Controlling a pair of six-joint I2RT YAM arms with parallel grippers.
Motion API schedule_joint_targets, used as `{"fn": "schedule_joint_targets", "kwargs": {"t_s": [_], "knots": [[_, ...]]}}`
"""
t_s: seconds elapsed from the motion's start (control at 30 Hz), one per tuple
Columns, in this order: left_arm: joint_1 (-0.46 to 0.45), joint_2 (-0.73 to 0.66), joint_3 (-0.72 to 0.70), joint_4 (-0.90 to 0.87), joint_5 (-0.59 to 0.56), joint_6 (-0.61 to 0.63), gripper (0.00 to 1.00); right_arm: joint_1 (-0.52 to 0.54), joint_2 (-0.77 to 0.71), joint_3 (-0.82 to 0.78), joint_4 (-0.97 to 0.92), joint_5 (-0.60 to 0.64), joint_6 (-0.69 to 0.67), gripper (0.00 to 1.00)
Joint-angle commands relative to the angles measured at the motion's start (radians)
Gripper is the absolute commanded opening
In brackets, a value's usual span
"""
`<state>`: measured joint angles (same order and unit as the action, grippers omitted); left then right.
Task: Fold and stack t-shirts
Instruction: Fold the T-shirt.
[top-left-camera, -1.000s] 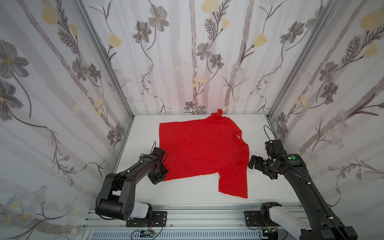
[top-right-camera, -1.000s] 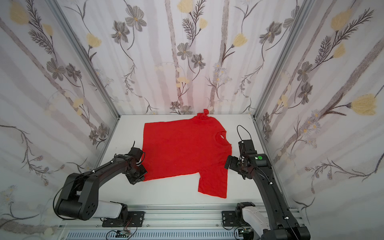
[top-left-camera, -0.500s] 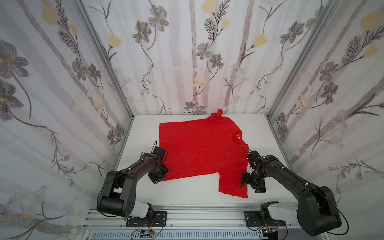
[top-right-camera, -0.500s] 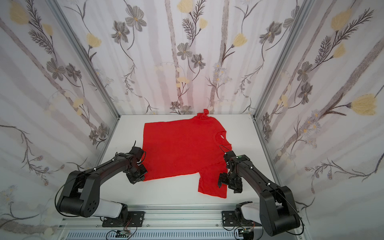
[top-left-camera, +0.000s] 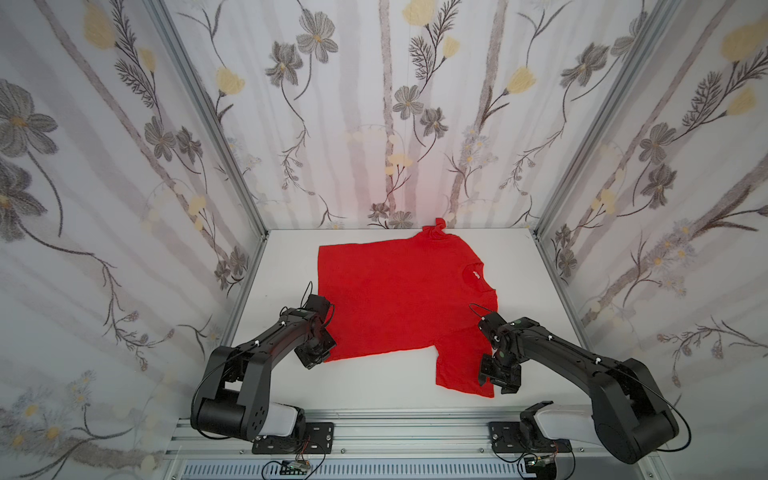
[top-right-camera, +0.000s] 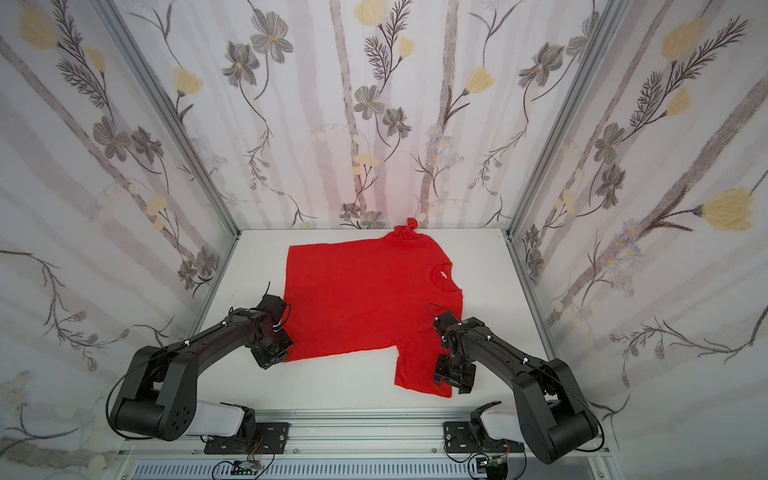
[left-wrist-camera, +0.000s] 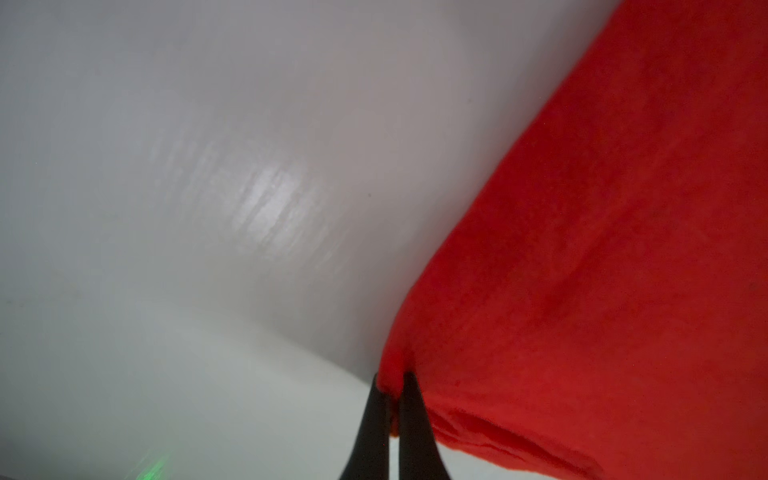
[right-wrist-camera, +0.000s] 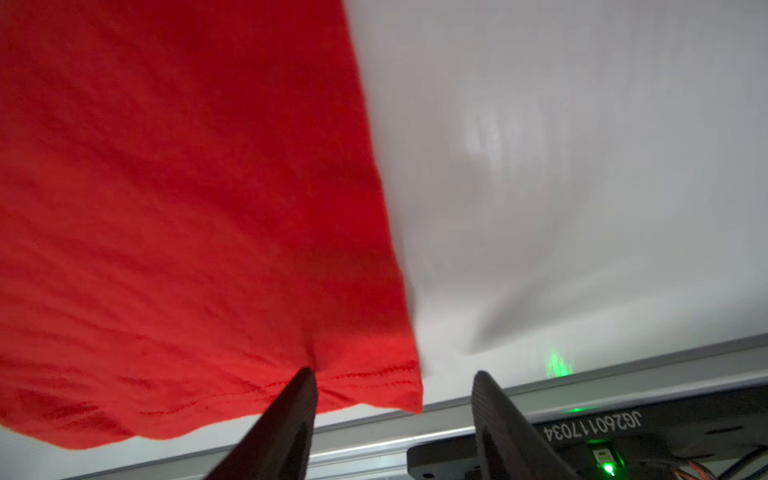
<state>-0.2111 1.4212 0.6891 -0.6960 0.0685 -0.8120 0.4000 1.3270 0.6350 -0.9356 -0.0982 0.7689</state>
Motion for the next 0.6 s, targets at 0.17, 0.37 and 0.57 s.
{"fn": "schedule_joint_targets", "kwargs": {"t_s": [0.17, 0.37, 0.57], "knots": [[0.002, -0.017, -0.011, -0.043, -0.056, -0.006, 0.0, 0.036, 0.046, -0.055, 0.085, -0.028, 0.091, 0.53], [0.001, -0.018, -0.011, -0.053, -0.062, 0.0, 0.0, 0.036, 0.05, -0.085, 0.119, -0.037, 0.097, 0.32], [0.002, -0.026, 0.008, -0.073, -0.052, 0.002, 0.0, 0.037, -0.048, -0.077, 0.081, -0.04, 0.095, 0.1]]}}
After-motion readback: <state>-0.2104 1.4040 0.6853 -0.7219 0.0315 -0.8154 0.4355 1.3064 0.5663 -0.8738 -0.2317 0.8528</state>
